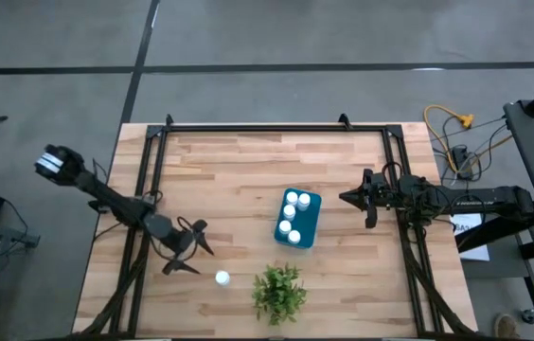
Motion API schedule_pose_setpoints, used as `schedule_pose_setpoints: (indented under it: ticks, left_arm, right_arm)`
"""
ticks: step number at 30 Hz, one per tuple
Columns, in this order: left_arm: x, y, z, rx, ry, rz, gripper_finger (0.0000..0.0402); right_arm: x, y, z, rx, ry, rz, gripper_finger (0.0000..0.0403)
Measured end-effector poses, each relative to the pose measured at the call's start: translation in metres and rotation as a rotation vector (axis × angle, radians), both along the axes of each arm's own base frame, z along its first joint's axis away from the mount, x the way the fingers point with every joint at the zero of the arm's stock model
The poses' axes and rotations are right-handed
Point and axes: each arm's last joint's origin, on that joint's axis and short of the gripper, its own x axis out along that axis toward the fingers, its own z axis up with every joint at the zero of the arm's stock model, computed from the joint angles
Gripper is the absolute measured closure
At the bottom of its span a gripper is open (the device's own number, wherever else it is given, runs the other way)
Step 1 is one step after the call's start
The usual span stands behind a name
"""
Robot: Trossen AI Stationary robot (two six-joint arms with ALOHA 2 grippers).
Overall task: Pick and place pill bottles into a basket
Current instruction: Put the white pill bottle into the blue bin
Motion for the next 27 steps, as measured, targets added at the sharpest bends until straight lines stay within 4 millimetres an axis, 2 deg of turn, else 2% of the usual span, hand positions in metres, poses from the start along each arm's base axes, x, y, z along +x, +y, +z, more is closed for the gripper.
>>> schedule_pose_setpoints:
  ticks: [27]
  left_arm:
    - [0.028, -0.014, -0.027, 0.019, 0.055, 0.043, 0.0091]
  right_arm:
    - [0.000, 0.000, 0.000, 0.000, 0.000, 0.000, 0.0394]
